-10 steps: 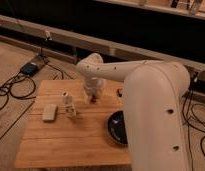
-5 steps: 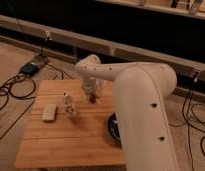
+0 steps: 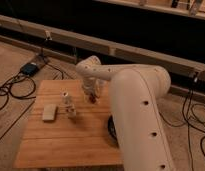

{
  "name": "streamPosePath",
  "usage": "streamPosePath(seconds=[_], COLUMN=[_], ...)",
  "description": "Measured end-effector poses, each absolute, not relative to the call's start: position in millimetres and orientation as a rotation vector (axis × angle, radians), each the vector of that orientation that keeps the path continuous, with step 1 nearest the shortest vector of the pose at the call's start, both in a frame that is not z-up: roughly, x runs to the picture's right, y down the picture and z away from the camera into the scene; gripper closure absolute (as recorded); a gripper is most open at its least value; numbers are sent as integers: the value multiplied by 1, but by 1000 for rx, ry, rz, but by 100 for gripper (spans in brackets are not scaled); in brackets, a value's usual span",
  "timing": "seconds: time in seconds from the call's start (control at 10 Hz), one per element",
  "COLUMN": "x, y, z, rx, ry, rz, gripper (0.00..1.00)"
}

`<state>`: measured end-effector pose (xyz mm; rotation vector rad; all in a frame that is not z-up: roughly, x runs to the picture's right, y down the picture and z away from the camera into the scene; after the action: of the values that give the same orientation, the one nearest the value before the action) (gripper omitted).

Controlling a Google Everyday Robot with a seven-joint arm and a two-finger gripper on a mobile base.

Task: Place the pepper on the white sponge

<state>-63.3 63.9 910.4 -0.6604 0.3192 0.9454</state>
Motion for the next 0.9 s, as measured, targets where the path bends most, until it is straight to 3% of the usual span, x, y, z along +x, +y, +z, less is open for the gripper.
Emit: streamPosePath(seconds=[0.9], x=[-68], y=[70], z=[944], rx=[-674], ry=[316], rz=[982], gripper=[35])
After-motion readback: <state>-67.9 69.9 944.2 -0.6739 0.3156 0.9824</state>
